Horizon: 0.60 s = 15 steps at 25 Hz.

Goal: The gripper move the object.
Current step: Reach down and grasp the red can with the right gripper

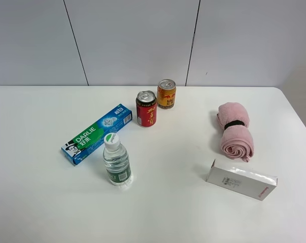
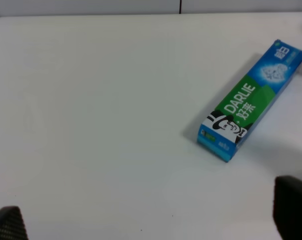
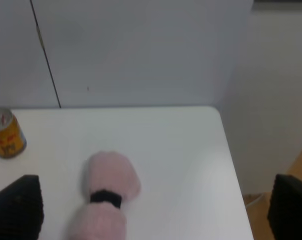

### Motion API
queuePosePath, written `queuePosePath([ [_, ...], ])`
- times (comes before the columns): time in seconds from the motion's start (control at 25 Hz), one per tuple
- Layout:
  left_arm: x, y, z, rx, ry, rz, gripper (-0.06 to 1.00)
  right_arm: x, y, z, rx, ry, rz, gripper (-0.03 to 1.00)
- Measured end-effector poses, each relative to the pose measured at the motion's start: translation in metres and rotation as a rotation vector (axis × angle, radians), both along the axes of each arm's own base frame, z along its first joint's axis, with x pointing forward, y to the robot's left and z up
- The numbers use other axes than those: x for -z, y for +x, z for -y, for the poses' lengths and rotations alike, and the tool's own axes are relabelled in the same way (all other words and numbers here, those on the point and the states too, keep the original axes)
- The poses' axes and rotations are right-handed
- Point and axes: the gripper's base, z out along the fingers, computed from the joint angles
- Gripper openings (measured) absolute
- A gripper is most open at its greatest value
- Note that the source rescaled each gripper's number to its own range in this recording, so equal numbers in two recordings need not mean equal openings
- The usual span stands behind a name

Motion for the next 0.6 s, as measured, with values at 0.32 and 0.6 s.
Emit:
queuePosePath([
  [0.32, 0.000, 0.000, 0.000, 0.000, 0.000, 0.000, 1.00, -0.044, 0.159, -0.025, -0.207, 0.044, -0.140, 1.00],
  [0.6, 0.000, 0.000, 0.000, 0.000, 0.000, 0.000, 1.00, 0.009, 0.262, -0.123, -0.474, -0.039, -0.267, 1.00],
])
